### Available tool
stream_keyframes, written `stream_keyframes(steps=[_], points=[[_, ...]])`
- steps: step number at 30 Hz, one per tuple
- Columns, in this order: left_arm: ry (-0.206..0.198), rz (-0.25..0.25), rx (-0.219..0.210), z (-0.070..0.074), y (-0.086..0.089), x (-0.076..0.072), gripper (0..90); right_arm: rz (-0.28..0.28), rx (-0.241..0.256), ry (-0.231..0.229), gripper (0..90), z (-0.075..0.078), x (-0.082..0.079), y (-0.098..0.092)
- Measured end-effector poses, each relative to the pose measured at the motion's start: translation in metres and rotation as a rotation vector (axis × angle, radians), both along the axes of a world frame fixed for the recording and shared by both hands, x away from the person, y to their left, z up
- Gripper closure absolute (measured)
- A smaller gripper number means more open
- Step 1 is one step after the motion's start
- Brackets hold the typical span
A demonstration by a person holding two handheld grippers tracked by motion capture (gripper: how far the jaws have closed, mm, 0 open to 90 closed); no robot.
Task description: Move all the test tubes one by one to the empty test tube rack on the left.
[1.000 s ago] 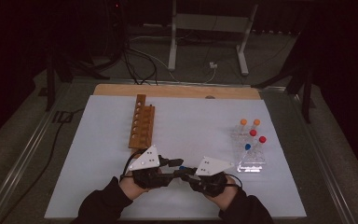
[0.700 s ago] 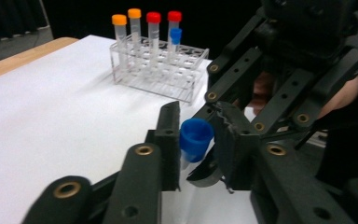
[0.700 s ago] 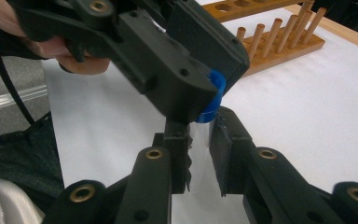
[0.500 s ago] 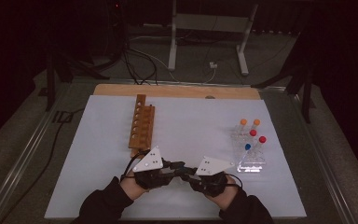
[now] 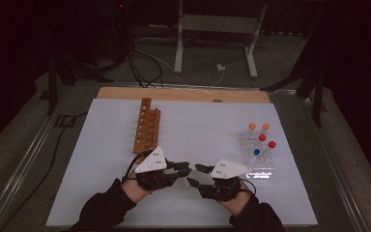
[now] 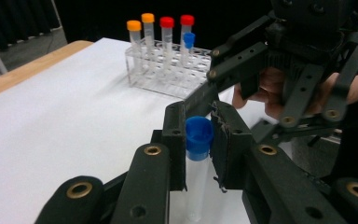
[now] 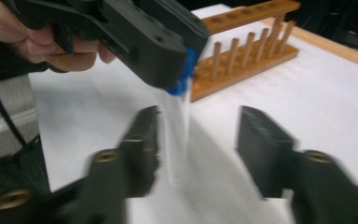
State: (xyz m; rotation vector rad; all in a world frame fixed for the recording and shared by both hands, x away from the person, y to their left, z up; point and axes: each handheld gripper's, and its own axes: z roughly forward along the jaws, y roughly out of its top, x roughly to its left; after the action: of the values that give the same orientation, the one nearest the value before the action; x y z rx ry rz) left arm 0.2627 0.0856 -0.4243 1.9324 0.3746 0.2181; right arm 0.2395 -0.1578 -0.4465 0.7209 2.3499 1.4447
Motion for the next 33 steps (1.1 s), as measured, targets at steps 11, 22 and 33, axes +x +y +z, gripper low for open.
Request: stream_keyframes(steps=[11, 22, 33], points=[[-0.009, 0.044, 0.035, 0.013, 0.015, 0.017, 77.9, -0.003, 0.077, 0.035, 1.7, 0.0, 0.004, -0.009], [-0.019, 0.093, 0.057, 0.023, 0.029, 0.04, 77.8, -0.025, 0.098, 0.006, 0.0, 0.0, 0.003, -0.013], [-0.011, 0.162, 0.037, 0.036, 0.047, 0.065, 77.9, -0.024, 0.096, -0.018, 0.0, 0.001, 0.002, -0.014]])
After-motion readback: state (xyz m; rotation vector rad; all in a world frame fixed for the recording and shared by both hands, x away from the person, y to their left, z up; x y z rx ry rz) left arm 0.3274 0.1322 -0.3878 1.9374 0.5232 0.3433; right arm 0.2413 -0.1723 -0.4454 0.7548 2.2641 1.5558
